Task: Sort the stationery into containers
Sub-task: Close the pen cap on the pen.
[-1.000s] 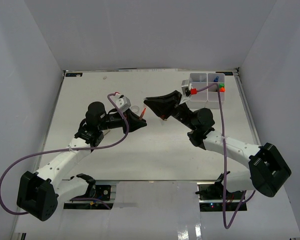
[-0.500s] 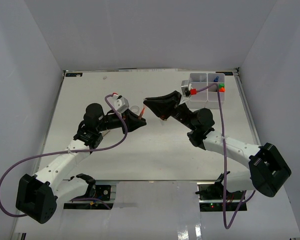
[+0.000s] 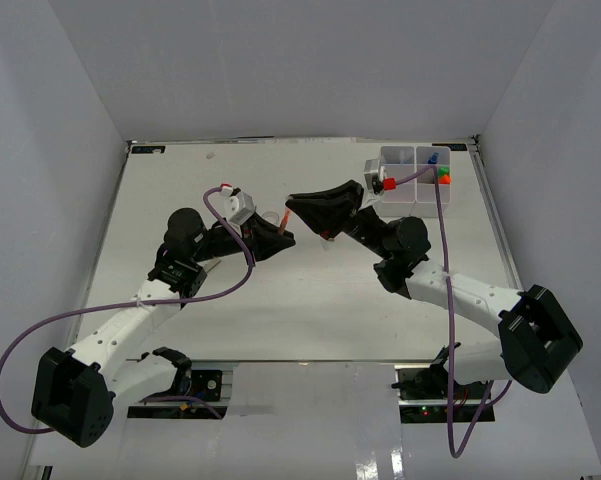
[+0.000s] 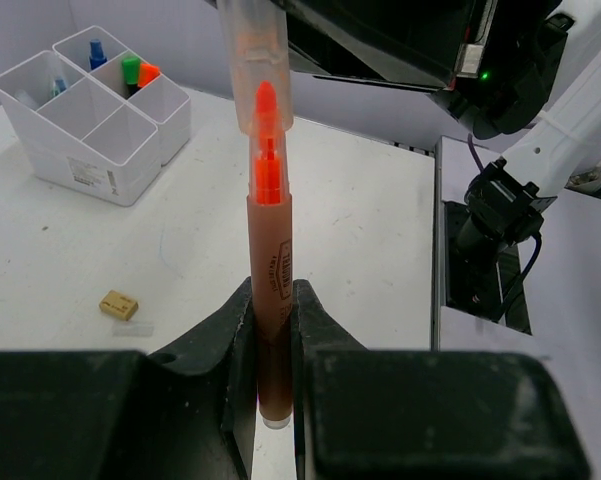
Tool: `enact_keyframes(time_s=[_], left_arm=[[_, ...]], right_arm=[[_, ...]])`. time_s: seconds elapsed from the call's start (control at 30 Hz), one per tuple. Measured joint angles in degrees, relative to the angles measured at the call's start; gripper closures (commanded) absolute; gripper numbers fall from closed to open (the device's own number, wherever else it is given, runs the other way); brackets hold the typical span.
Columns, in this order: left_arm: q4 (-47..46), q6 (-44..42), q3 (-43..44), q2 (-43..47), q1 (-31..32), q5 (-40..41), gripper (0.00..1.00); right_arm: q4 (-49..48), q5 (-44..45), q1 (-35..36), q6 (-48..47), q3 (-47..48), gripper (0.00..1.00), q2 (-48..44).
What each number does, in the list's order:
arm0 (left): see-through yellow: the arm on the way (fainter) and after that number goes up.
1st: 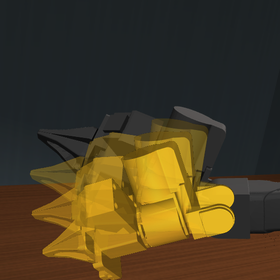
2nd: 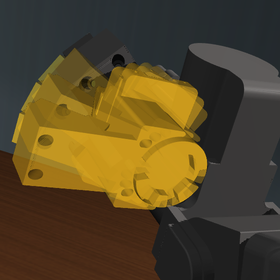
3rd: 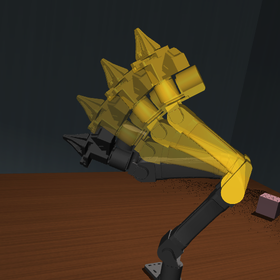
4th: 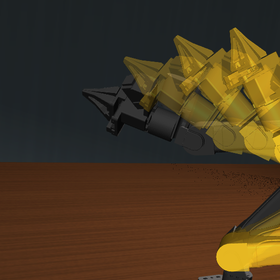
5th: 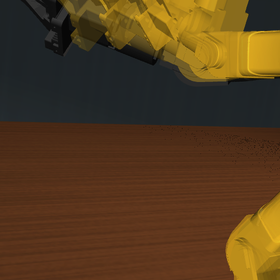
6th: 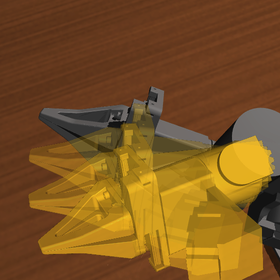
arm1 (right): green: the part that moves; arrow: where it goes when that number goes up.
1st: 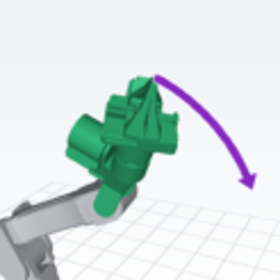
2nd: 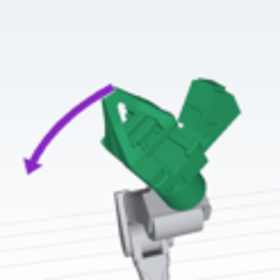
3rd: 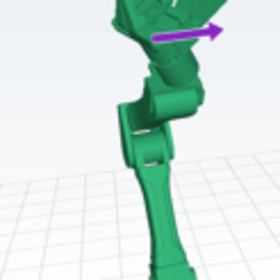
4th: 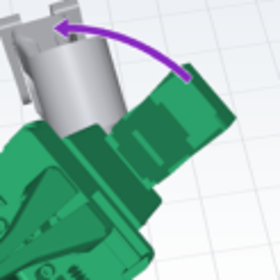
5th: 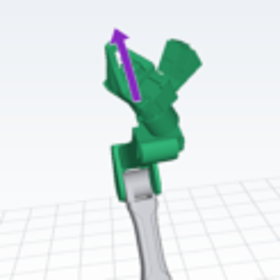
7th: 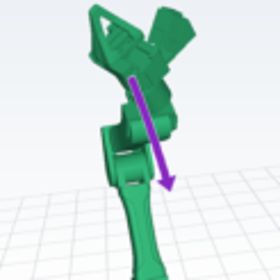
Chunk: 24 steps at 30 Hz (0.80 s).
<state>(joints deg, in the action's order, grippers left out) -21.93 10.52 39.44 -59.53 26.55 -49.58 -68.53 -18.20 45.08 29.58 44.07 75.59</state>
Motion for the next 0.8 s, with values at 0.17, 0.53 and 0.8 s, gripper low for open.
enact_keyframes(time_s=[0.17, 0.53, 0.8], left_arm=[[-2.4, 1.2, 0.0, -0.1, 0.0, -0.4, 1.00], [-6.0, 2.0, 0.0, -1.0, 0.2, -0.4, 1.00], [-8.4, 2.4, 0.0, -1.0, 0.3, -0.3, 1.00]], right_arm=[[-0.5, -0.4, 0.0, 0.0, 1.2, 0.83, 0.7], [-0.3, -1.4, 0.2, 0.0, 1.9, 0.76, 1.2], [1.6, -1.7, 0.2, -0.8, 2.3, 0.61, 1.0]])
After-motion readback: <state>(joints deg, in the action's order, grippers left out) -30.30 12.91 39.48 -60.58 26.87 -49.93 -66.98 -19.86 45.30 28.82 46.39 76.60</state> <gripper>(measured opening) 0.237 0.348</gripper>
